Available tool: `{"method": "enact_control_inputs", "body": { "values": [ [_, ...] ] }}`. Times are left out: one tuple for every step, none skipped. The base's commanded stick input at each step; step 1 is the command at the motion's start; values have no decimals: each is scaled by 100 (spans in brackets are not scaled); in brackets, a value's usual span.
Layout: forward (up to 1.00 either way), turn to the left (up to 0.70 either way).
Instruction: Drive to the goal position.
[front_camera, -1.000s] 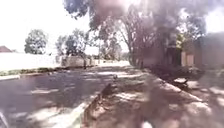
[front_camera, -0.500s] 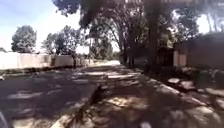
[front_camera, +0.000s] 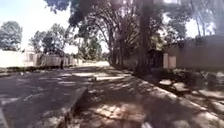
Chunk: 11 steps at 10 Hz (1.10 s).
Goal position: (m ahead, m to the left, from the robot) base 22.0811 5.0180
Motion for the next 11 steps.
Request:
{"method": "enact_control_inputs", "body": {
  "values": [
    [70,0],
    [70,0],
    [70,0],
    [70,0],
    [70,0],
    [70,0],
    [70,0],
    [70,0],
    [70,0],
    [70,0],
    [70,0]
  ]
}}
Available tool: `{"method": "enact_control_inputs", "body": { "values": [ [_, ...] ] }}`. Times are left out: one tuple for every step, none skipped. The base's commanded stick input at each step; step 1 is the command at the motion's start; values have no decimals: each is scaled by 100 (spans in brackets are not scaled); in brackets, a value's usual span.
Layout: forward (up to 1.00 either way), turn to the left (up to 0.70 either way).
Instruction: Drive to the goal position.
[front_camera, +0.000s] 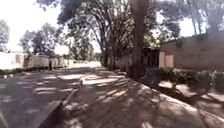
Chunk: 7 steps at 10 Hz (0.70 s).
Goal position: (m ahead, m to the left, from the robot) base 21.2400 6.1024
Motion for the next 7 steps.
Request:
{"method": "enact_control_inputs", "body": {
  "values": [
    [70,0],
    [70,0],
    [70,0],
    [70,0],
    [70,0],
    [70,0],
    [70,0]
  ]
}}
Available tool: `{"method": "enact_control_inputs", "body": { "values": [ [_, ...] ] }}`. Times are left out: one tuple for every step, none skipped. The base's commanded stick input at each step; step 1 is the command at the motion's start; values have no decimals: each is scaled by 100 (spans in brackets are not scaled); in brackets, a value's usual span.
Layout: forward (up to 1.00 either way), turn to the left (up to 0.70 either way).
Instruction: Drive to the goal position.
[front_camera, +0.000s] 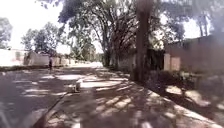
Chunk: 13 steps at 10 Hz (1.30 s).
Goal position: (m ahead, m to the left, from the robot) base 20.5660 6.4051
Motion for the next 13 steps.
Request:
{"method": "enact_control_inputs", "body": {
  "values": [
    [70,-15],
    [70,-32],
    [70,-35],
    [70,-35],
    [70,-35],
    [70,-35],
    [70,-24],
    [70,-8],
    [70,0],
    [70,0],
    [70,0],
    [70,0],
    [70,0]
  ]
}}
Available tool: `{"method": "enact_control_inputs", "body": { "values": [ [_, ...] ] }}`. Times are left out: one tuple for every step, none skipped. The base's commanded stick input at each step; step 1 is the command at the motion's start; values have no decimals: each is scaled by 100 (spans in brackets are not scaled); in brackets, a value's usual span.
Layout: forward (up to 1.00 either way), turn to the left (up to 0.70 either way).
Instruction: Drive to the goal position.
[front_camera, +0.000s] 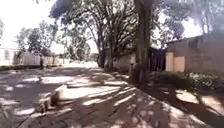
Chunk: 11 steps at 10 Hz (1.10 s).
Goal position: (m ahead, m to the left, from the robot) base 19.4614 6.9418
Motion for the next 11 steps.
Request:
{"method": "enact_control_inputs", "body": {
  "values": [
    [70,0],
    [70,0],
    [70,0],
    [70,0],
    [70,0],
    [70,0],
    [70,0],
    [70,0],
    [70,9],
    [70,20],
    [70,32]
  ]
}}
